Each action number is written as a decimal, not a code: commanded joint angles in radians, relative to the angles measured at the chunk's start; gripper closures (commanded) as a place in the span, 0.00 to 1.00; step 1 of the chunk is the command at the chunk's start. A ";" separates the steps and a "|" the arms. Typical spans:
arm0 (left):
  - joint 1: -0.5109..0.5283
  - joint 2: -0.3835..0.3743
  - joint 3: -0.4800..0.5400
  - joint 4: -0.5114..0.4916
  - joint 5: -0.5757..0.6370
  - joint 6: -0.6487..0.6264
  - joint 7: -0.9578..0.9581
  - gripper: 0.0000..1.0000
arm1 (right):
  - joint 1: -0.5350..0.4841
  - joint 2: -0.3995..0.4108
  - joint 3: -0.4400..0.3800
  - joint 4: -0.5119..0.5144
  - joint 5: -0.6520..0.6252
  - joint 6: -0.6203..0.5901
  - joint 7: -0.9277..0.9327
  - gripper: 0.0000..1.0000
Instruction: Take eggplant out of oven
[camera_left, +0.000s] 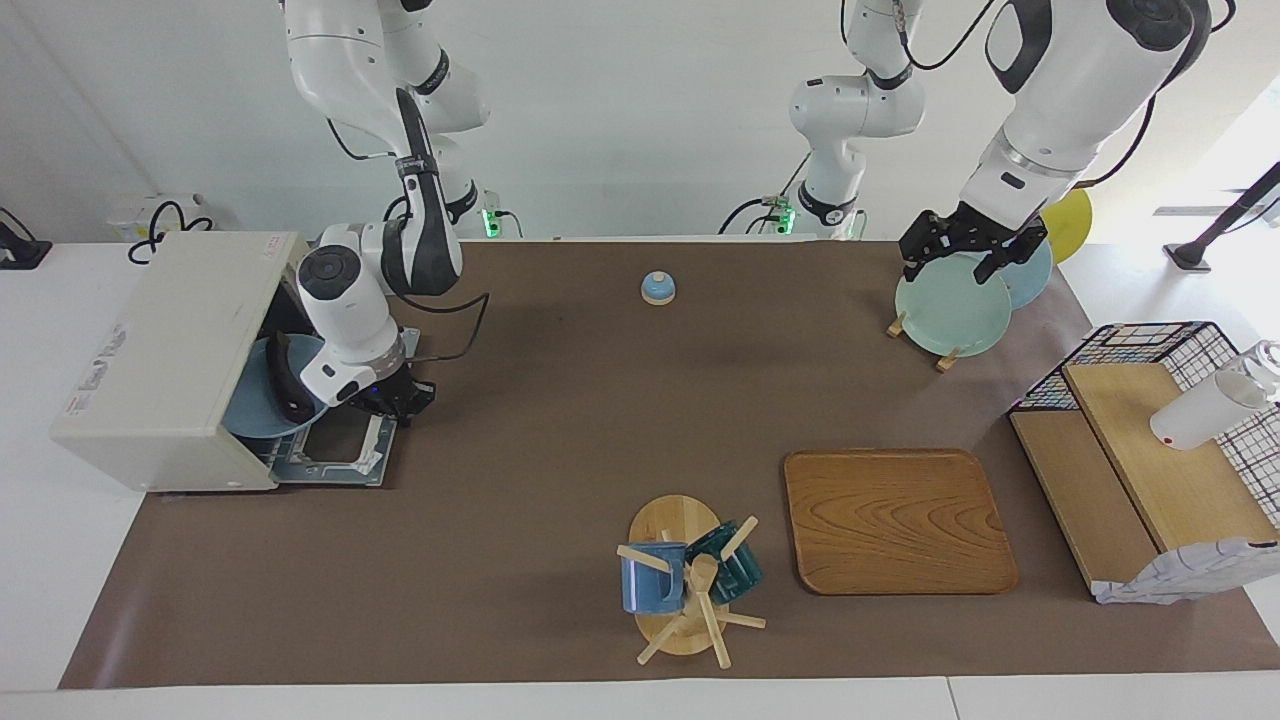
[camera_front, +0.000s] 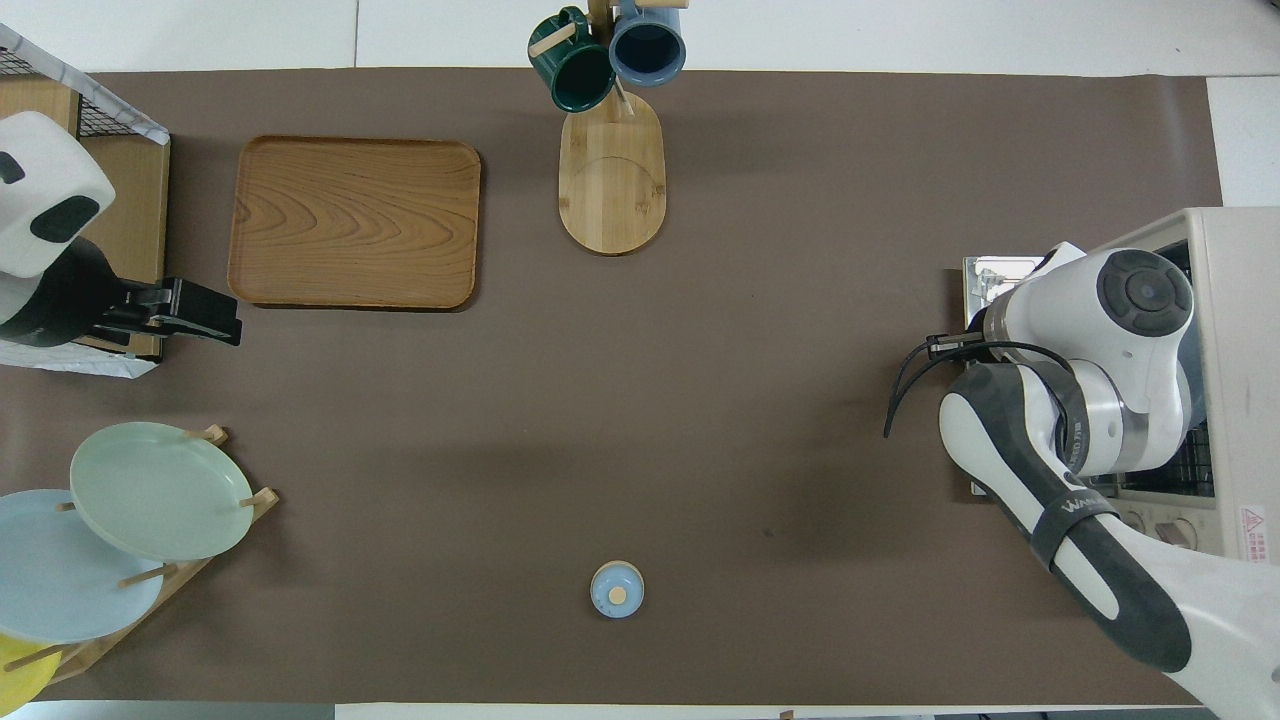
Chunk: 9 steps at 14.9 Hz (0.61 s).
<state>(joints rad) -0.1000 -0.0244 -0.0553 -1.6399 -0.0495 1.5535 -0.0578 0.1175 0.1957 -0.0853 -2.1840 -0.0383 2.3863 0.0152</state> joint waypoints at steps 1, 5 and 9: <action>-0.007 -0.017 0.006 -0.014 0.023 0.005 -0.002 0.00 | 0.047 0.002 -0.010 0.079 0.037 -0.060 0.026 1.00; -0.007 -0.017 0.006 -0.012 0.023 0.005 -0.001 0.00 | 0.060 -0.039 -0.011 0.187 0.015 -0.261 0.068 0.61; -0.007 -0.016 0.006 -0.014 0.023 0.005 -0.001 0.00 | 0.038 -0.085 -0.021 0.178 -0.112 -0.380 0.121 0.61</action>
<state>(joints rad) -0.1000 -0.0244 -0.0553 -1.6399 -0.0495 1.5535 -0.0578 0.1716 0.1314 -0.1047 -1.9852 -0.0815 2.0372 0.0914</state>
